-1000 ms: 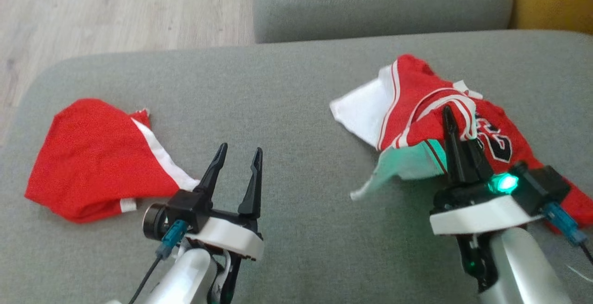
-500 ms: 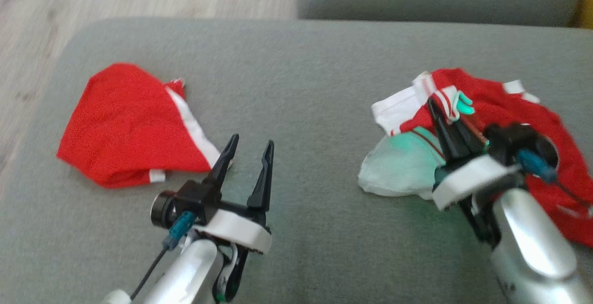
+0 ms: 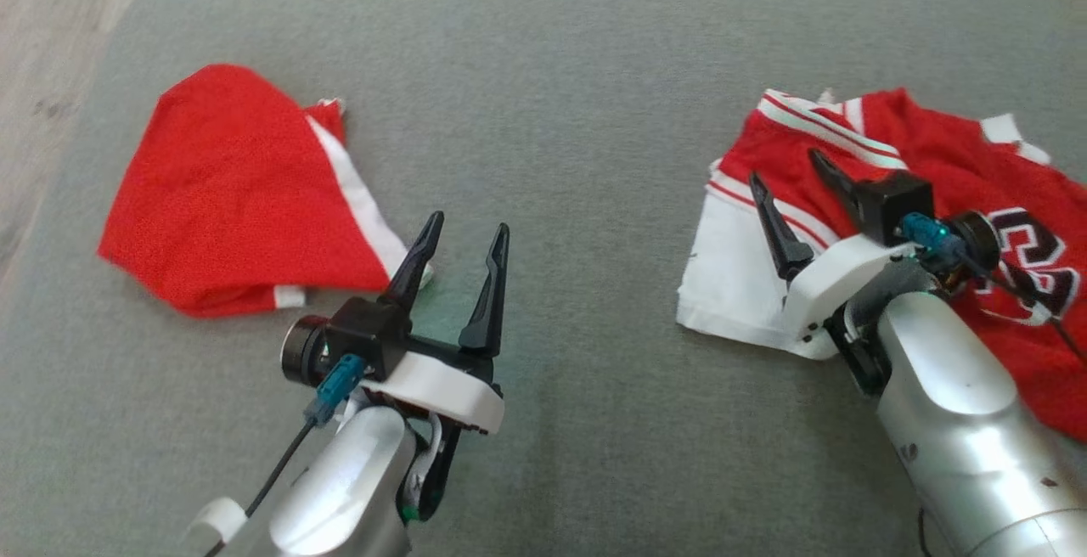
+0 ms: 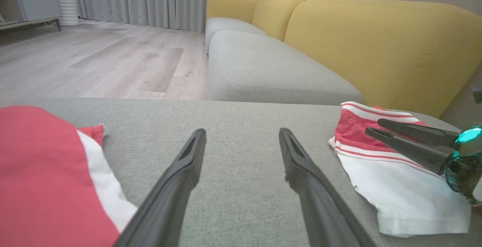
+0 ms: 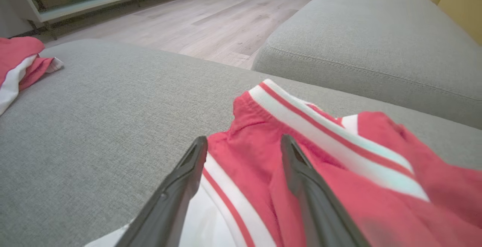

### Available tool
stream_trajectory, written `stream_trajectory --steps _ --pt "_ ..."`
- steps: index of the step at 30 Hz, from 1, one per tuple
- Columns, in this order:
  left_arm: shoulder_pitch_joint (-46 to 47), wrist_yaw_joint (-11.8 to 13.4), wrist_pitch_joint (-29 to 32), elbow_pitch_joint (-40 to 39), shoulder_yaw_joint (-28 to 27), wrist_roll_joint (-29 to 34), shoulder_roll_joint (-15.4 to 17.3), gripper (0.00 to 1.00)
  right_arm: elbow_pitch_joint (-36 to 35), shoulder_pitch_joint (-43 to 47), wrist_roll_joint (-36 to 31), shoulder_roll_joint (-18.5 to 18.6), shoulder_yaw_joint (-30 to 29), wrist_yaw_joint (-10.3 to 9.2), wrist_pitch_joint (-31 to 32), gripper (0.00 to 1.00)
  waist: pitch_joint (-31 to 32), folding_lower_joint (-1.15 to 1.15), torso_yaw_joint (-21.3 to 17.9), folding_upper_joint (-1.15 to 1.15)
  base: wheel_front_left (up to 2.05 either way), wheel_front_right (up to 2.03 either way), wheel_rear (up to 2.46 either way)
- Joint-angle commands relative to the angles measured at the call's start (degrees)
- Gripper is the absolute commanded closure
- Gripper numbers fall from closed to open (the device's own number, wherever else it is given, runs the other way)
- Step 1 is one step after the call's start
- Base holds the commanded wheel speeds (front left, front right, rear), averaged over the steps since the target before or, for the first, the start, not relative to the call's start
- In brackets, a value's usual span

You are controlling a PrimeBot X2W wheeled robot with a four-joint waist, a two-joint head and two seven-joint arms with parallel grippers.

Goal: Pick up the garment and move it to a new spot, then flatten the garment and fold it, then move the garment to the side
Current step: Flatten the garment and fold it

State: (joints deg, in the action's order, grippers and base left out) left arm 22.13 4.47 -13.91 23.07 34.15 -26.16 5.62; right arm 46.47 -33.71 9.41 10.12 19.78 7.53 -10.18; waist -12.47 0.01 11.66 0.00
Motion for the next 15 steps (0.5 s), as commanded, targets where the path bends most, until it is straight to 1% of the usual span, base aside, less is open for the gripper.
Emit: stream_trajectory --steps 1,4,7,9,12,15 --pt "2.45 -0.15 -0.74 -1.29 -2.06 0.37 0.36 0.00 -0.87 -1.34 0.82 -0.65 0.92 -0.04 -1.88 0.00 1.25 -0.01 -1.93 0.00 0.00 0.00 0.00" --pt "2.18 -0.03 -0.83 -1.11 -2.57 0.28 0.68 0.00 -1.98 0.02 1.98 -0.79 0.91 -0.04 -3.52 0.00 2.76 -0.01 -4.04 0.00 0.00 0.00 0.00" --pt "1.67 0.15 -0.91 -1.12 -3.13 0.17 1.02 0.00 -5.06 2.63 3.01 -0.39 0.26 -0.04 -4.34 0.00 4.45 -0.01 -6.24 0.00 0.00 0.00 0.00" --pt "1.46 0.20 -0.93 -1.18 -3.26 0.14 1.09 0.00 -6.39 3.72 3.17 -0.08 -0.23 -0.04 -4.48 0.00 4.93 -0.01 -6.89 0.00 0.00 0.00 0.00" --pt "0.68 0.40 -0.98 -1.39 -3.61 0.05 1.23 0.00 -10.97 7.59 3.20 0.66 -2.98 -0.04 -4.71 0.00 6.44 -0.01 -8.86 0.00 0.00 0.00 0.00" --pt "-0.17 0.60 -1.01 -1.72 -3.90 -0.05 1.16 0.00 -17.03 12.30 2.24 0.51 -8.14 -0.04 -4.78 0.00 7.42 -0.01 -10.54 0.00 0.00 0.00 0.00"
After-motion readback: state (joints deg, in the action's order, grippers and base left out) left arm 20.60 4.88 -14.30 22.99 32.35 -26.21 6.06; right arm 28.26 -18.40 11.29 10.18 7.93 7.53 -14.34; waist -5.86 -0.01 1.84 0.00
